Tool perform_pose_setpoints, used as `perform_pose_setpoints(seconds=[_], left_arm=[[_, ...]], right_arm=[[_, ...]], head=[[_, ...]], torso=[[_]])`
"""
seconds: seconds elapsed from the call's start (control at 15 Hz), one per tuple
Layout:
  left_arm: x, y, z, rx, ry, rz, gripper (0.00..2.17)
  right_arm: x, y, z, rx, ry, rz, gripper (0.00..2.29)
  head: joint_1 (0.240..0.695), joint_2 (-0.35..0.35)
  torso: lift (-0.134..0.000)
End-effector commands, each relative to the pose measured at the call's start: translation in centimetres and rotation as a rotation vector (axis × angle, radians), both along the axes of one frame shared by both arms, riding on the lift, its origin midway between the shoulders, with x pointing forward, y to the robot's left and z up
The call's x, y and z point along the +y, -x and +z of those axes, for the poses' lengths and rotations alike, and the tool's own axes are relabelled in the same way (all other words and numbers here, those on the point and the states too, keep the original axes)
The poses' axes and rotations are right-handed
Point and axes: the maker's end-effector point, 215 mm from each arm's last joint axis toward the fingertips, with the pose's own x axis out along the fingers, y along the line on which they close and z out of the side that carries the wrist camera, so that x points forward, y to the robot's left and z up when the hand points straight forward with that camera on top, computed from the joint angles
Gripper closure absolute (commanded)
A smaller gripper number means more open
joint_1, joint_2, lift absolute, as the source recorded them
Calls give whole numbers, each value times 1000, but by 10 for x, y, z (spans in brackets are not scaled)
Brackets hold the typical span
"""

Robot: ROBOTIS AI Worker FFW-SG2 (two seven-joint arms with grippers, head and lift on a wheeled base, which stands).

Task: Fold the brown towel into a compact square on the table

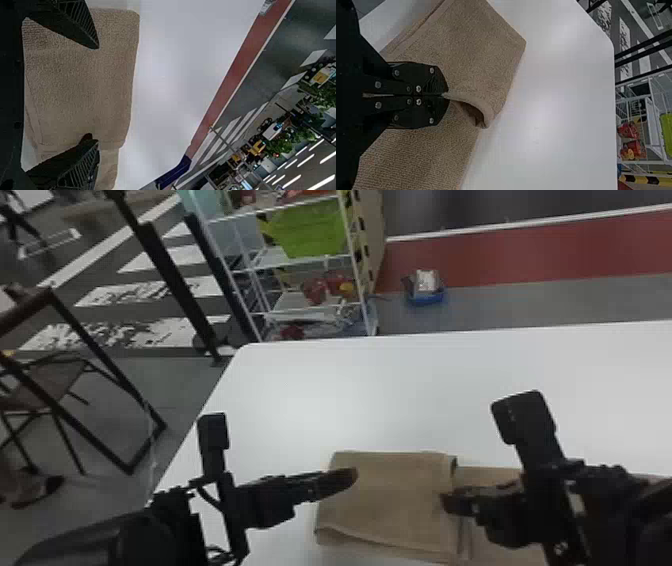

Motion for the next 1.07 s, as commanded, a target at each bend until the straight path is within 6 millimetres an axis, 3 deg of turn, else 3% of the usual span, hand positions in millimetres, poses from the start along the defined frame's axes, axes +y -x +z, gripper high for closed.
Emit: perform_pose_setpoints(seconds=[0.0, 0.33, 0.53, 0.6, 1.0], left_arm=[[-1, 1, 0, 1, 4, 0, 36], [6, 6, -4, 11, 7, 12, 36], [6, 8, -5, 13, 8, 11, 36], [6, 8, -5, 12, 7, 11, 36], [6, 9, -6, 16, 8, 11, 36]], right_arm=[[5, -5, -12, 18, 5, 5, 1153], [9, -10, -30, 49, 18, 4, 1089], [15, -11, -26, 36, 16, 9, 549], [15, -12, -25, 31, 15, 10, 502], [21, -9, -24, 27, 19, 24, 488]], head=[[695, 350], [695, 350], [695, 350], [695, 350], [695, 350]], torso=[[-123], [-123], [-123], [-123], [-123]])
